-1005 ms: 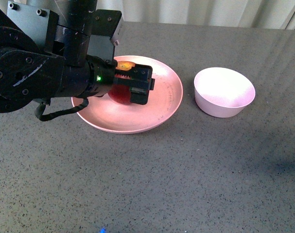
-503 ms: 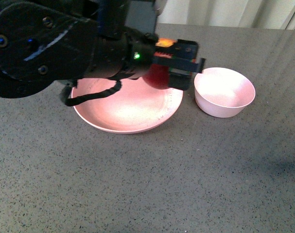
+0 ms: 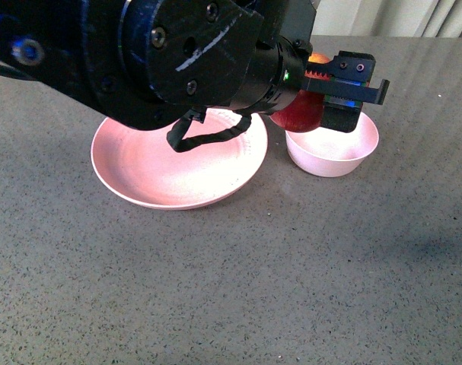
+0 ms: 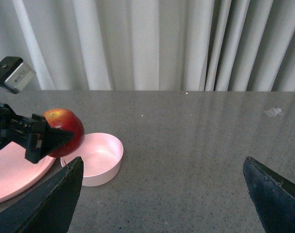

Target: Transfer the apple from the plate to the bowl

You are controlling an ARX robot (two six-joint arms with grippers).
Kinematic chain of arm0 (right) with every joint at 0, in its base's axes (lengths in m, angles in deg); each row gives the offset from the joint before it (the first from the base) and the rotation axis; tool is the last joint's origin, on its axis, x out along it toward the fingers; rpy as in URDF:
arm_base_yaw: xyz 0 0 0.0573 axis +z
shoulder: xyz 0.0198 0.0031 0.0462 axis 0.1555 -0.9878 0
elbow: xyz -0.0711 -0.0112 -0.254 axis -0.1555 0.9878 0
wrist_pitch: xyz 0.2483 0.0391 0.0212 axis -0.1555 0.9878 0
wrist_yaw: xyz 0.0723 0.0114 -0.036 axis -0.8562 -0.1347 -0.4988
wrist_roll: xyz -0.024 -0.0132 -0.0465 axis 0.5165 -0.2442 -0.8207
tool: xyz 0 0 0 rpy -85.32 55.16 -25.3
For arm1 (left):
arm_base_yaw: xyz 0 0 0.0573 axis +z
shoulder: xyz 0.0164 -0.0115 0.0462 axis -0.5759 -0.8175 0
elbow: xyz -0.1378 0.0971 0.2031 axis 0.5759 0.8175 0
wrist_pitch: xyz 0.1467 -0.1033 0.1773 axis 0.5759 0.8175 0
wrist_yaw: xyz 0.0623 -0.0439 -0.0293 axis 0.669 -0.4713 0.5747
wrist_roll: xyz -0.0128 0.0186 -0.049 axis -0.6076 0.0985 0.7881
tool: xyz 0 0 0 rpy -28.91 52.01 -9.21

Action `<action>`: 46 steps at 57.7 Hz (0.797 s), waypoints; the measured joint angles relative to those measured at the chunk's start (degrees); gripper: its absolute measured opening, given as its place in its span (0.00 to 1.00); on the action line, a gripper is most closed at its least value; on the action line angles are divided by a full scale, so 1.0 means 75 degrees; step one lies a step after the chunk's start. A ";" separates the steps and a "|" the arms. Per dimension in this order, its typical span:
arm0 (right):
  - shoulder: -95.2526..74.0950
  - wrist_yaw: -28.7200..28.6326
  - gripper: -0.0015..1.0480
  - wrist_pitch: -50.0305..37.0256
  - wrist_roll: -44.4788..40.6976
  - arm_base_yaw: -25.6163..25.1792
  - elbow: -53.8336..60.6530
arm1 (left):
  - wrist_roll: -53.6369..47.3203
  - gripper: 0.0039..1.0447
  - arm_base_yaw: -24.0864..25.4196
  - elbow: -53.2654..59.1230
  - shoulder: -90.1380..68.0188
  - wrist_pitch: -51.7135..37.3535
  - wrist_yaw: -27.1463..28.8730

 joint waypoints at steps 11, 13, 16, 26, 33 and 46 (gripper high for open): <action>0.0000 0.0000 0.91 0.0000 -0.0003 0.0000 0.0000 | 0.0000 0.75 -0.0265 -0.0822 -0.0577 0.0309 -0.0140; 0.0000 0.0003 0.91 0.0000 0.0000 0.0000 0.0000 | 0.0000 0.75 -0.0251 -0.0953 -0.0638 0.0338 -0.0111; 0.0000 0.0003 0.91 0.0000 0.0000 0.0000 0.0000 | 0.0003 0.75 -0.0230 -0.1122 -0.0729 0.0382 -0.0055; 0.0000 -0.0003 0.91 0.0000 -0.0003 0.0000 0.0000 | 0.0003 0.75 -0.0216 -0.1323 -0.0941 0.0475 -0.0099; 0.0000 0.0000 0.91 0.0000 0.0000 0.0000 0.0000 | 0.0023 0.75 -0.0189 -0.1355 -0.1032 0.0498 -0.0114; 0.0000 0.0000 0.91 0.0000 -0.0003 0.0000 0.0000 | 0.0087 0.92 -0.0169 -0.1352 -0.1075 0.0478 -0.0169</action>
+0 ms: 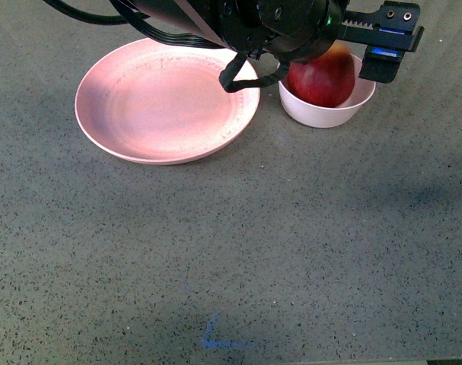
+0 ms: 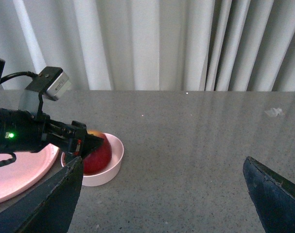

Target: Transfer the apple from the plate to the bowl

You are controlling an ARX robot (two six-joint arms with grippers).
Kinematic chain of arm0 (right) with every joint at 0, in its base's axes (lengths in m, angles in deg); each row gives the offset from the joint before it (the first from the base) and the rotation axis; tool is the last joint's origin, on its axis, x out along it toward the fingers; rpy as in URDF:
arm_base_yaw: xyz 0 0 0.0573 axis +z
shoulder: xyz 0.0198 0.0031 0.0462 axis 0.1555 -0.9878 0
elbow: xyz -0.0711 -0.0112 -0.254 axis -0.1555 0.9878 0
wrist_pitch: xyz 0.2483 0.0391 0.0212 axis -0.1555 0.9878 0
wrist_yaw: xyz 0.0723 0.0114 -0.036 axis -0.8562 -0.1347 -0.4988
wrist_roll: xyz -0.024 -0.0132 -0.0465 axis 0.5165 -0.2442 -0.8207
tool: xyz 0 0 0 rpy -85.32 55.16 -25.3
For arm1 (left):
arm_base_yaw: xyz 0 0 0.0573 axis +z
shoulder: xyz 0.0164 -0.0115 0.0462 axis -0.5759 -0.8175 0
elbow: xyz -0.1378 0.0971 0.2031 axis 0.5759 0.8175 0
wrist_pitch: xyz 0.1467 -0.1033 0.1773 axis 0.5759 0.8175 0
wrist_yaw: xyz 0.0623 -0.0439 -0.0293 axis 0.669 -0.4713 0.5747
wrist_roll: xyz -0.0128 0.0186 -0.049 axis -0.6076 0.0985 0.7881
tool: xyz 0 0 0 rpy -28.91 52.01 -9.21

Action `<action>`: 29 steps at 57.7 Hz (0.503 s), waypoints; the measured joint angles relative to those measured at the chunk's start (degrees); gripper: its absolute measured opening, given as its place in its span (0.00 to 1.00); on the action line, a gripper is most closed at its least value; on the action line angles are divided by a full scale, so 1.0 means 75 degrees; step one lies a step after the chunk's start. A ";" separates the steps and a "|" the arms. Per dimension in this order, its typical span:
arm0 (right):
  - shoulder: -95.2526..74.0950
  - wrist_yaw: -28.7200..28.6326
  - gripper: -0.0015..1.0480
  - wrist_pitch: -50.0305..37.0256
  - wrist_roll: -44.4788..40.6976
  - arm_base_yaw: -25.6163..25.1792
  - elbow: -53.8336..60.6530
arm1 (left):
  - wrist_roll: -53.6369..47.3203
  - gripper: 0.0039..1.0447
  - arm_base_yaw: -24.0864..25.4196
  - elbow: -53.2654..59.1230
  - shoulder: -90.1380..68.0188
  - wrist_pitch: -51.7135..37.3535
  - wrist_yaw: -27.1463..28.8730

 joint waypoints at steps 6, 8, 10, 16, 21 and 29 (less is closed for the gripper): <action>0.0000 0.0000 0.91 0.0000 0.0003 0.0000 0.0000 | 0.0035 0.92 0.0020 0.0052 0.0003 -0.0050 0.0000; 0.0000 0.0000 0.91 0.0000 0.0003 0.0000 0.0000 | 0.0044 0.92 0.0032 0.0096 0.0006 -0.0073 -0.0012; 0.0000 0.0000 0.91 0.0000 0.0003 0.0000 0.0000 | 0.0058 0.92 0.0044 0.0169 0.0015 -0.0105 -0.0035; 0.0000 0.0003 0.91 0.0000 0.0003 0.0000 0.0000 | 0.0082 0.92 0.0082 0.0440 0.0099 -0.0195 -0.0058; 0.0000 0.0000 0.91 0.0000 0.0000 0.0000 0.0000 | 0.0143 0.92 0.0157 0.0740 0.0277 -0.0338 -0.0061; 0.0000 -0.0003 0.91 0.0000 0.0000 -0.0003 0.0000 | 0.0364 0.92 0.0452 0.1393 0.0868 -0.0691 -0.0102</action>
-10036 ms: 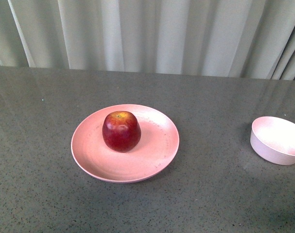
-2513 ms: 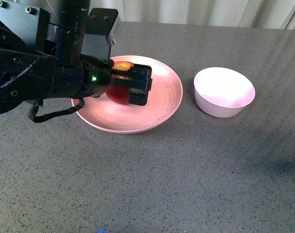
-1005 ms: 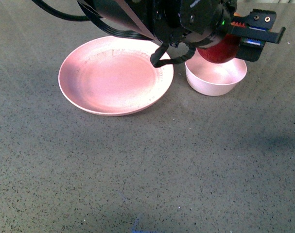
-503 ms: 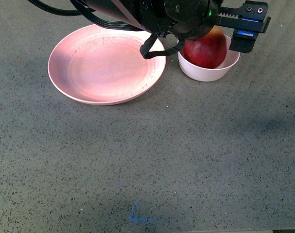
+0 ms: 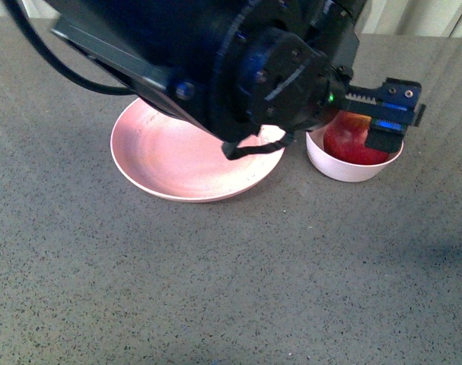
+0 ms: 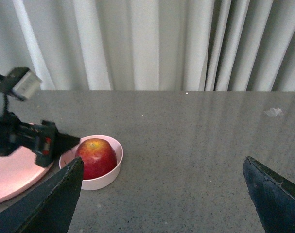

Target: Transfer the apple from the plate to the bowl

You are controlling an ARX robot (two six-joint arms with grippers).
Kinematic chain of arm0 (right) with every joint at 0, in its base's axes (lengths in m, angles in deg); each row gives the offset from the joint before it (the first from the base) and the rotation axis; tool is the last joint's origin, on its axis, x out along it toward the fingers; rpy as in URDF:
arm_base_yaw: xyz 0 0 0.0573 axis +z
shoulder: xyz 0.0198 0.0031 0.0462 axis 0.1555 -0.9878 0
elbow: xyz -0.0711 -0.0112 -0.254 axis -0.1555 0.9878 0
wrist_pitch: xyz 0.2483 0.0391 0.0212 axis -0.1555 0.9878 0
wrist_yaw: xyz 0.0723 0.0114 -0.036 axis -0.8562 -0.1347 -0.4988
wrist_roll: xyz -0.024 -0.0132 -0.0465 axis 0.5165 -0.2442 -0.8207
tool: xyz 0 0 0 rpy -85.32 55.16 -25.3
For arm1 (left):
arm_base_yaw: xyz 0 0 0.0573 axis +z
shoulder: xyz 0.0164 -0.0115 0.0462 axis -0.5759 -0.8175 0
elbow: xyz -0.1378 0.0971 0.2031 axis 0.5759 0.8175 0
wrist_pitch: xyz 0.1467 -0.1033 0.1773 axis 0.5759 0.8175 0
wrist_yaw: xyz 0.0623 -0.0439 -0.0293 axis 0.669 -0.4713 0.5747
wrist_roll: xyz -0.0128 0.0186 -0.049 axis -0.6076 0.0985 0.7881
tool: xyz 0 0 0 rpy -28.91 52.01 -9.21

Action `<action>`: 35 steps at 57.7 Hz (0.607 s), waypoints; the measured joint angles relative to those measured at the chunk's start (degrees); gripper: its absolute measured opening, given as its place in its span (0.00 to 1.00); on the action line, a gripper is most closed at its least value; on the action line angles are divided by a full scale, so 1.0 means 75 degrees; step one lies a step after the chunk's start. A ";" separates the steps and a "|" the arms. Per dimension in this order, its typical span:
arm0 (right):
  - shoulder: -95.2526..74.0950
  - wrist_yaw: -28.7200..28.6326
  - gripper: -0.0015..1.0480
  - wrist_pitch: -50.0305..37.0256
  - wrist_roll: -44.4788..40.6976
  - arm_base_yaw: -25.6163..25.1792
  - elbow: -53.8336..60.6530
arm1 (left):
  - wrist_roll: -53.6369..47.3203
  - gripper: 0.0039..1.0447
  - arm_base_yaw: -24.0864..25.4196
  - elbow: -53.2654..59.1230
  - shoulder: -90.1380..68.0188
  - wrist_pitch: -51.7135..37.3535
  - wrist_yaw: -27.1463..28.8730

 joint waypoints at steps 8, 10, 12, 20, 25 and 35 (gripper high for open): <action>0.0000 0.0003 0.91 0.0000 0.0003 0.0003 0.0000 | 0.0286 0.92 0.0723 0.0877 0.1003 -0.0385 -0.0038; 0.0000 0.0003 0.91 0.0000 0.0000 0.0003 0.0000 | 0.0341 0.92 0.0898 0.1075 0.1201 -0.0469 -0.0047; 0.0000 0.0003 0.91 0.0000 0.0000 0.0003 0.0000 | 0.0396 0.92 0.1078 0.1285 0.1390 -0.0551 -0.0082; 0.0000 0.0003 0.91 0.0000 0.0003 0.0003 0.0000 | 0.0536 0.92 0.1842 0.2162 0.2098 -0.0705 -0.0227; 0.0000 0.0003 0.91 0.0000 0.0003 0.0003 0.0000 | 0.0557 0.92 0.2165 0.2605 0.2451 -0.0723 -0.0329; 0.0000 -0.0012 0.91 0.0000 0.0003 0.0003 0.0000 | -0.0408 0.76 0.2381 0.3978 0.2745 -0.3637 0.1988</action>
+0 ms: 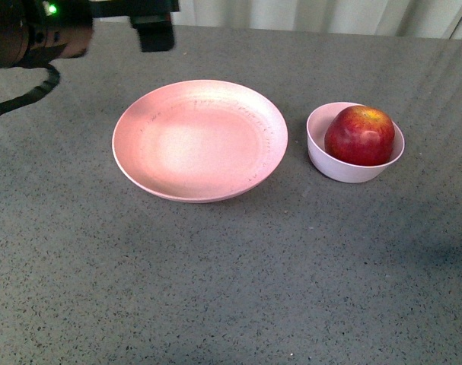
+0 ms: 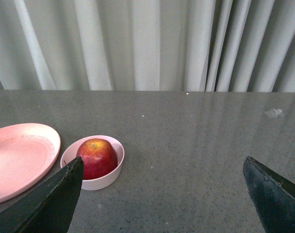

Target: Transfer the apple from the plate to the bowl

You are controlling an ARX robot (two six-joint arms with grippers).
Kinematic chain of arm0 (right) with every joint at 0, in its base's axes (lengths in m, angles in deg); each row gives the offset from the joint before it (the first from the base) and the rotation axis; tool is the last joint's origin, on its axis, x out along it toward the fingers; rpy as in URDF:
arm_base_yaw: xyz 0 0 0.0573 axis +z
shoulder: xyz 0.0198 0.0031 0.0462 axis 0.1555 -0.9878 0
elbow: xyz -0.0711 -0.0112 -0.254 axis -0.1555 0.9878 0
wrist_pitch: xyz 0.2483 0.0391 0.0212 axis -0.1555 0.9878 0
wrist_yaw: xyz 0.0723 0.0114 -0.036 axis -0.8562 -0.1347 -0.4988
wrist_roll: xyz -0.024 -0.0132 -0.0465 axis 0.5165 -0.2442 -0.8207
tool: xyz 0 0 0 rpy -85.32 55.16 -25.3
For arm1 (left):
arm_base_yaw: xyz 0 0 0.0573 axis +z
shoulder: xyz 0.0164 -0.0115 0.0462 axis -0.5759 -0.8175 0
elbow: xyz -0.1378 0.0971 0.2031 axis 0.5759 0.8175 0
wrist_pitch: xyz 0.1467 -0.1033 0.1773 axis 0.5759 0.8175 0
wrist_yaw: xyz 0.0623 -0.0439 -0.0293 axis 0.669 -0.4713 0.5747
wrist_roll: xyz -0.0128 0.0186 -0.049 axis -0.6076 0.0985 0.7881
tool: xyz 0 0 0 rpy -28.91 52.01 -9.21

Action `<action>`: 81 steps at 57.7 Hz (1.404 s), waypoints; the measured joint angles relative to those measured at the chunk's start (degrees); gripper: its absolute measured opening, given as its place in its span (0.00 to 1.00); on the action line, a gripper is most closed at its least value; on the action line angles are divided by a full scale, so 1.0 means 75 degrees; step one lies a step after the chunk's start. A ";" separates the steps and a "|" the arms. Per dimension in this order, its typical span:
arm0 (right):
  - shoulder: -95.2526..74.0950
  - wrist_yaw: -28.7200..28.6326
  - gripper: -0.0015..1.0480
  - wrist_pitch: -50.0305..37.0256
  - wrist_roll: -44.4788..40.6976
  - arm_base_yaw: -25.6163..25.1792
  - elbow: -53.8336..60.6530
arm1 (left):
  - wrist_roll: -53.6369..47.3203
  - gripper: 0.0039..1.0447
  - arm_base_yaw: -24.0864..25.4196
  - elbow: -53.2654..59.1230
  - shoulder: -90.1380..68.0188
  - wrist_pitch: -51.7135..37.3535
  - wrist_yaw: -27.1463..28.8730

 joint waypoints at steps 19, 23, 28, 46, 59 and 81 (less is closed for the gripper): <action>0.0000 0.0015 0.91 0.0000 0.0000 0.0000 0.0000 | -0.0994 0.18 0.1055 0.3080 0.2206 -0.2221 0.0067; 0.0000 0.0015 0.91 0.0000 0.0000 0.0000 0.0000 | -0.1003 0.07 0.1198 0.3433 0.2582 -0.2189 -0.0070; 0.0000 0.0015 0.91 0.0000 0.0000 0.0000 0.0000 | -0.1035 0.01 0.1399 0.3896 0.3235 -0.2034 -0.0332; 0.0000 0.0015 0.91 0.0000 0.0000 0.0000 0.0000 | -0.1055 0.01 0.1912 0.4884 0.5030 -0.1172 -0.0807; 0.0000 0.0015 0.91 0.0000 0.0000 0.0000 0.0000 | -0.1058 0.01 0.2404 0.5310 0.6371 -0.0248 -0.1460; 0.0000 0.0015 0.91 0.0000 -0.0003 0.0000 0.0000 | -0.1061 0.01 0.2710 0.5668 0.8926 0.1845 -0.1603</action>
